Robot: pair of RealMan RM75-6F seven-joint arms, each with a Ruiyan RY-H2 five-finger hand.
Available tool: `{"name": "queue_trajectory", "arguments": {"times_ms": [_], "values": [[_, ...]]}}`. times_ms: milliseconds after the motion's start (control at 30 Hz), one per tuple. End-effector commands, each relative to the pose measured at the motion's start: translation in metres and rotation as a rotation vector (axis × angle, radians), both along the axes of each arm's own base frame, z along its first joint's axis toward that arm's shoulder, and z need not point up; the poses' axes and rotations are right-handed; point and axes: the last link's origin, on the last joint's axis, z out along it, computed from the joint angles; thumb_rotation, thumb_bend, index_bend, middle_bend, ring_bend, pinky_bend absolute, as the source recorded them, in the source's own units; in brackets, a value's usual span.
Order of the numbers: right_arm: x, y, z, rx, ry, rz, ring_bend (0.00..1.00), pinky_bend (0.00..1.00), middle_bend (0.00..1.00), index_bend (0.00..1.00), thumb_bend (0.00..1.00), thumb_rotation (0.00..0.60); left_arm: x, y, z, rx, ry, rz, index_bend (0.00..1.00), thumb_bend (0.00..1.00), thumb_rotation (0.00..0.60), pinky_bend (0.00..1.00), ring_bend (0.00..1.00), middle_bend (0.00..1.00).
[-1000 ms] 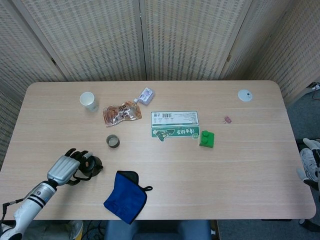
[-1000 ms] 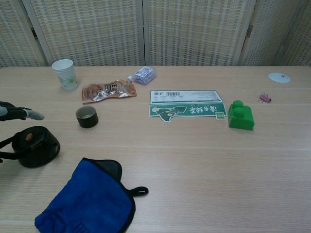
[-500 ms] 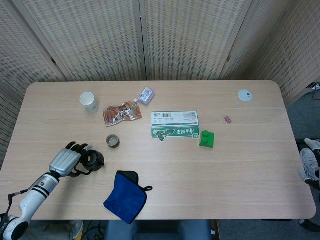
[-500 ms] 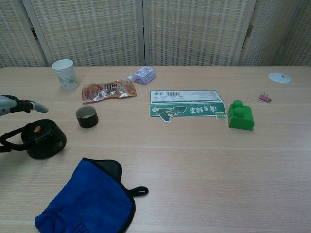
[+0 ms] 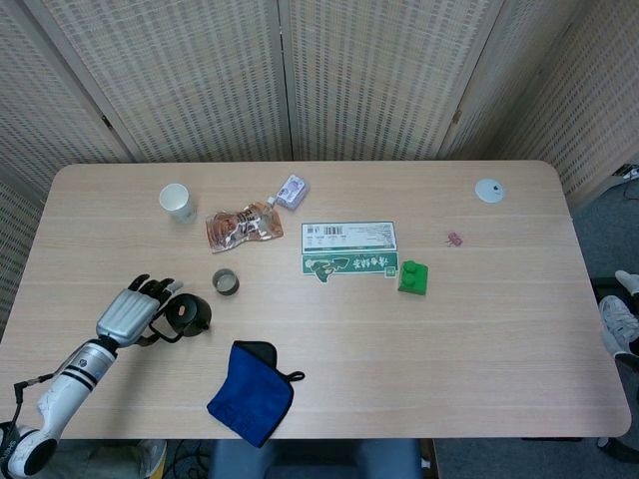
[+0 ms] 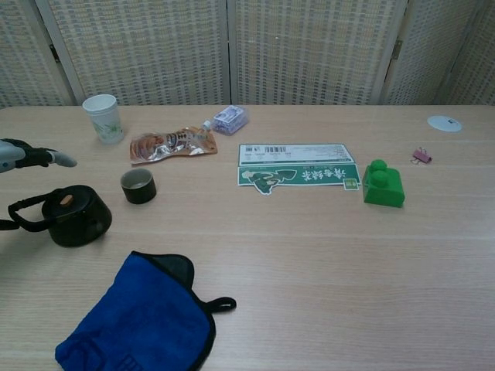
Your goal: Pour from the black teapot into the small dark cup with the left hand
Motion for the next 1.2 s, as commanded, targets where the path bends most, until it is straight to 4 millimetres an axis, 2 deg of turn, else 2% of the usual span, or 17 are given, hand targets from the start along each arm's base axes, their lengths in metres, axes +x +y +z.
{"name": "queue_trajectory", "arguments": {"times_ms": [33, 133, 300, 367, 1200], "values": [[0.004, -0.003, 0.005, -0.005, 0.007, 0.007, 0.18, 0.25, 0.22, 0.19, 0.17, 0.600, 0.001, -0.013, 0.006, -0.009, -0.023, -0.046, 0.10, 0.22, 0.600, 0.07, 0.15, 0.09], [0.007, -0.005, 0.008, -0.009, 0.012, 0.010, 0.18, 0.25, 0.22, 0.19, 0.17, 0.600, 0.001, -0.021, 0.009, -0.029, -0.038, -0.081, 0.17, 0.22, 0.600, 0.07, 0.16, 0.12], [0.011, -0.006, 0.008, -0.005, 0.014, 0.016, 0.18, 0.25, 0.22, 0.19, 0.17, 0.600, 0.000, -0.029, 0.012, -0.049, -0.072, -0.112, 0.30, 0.22, 0.600, 0.07, 0.23, 0.22], [0.012, -0.006, 0.007, -0.002, 0.014, 0.017, 0.18, 0.25, 0.22, 0.19, 0.17, 0.600, -0.002, -0.030, 0.012, -0.055, -0.079, -0.115, 0.32, 0.22, 0.600, 0.07, 0.24, 0.24], [0.014, 0.000, 0.007, -0.005, 0.017, 0.000, 0.18, 0.25, 0.22, 0.19, 0.17, 0.600, -0.009, -0.035, -0.001, -0.088, -0.086, -0.116, 0.39, 0.22, 0.600, 0.07, 0.34, 0.35]]}}
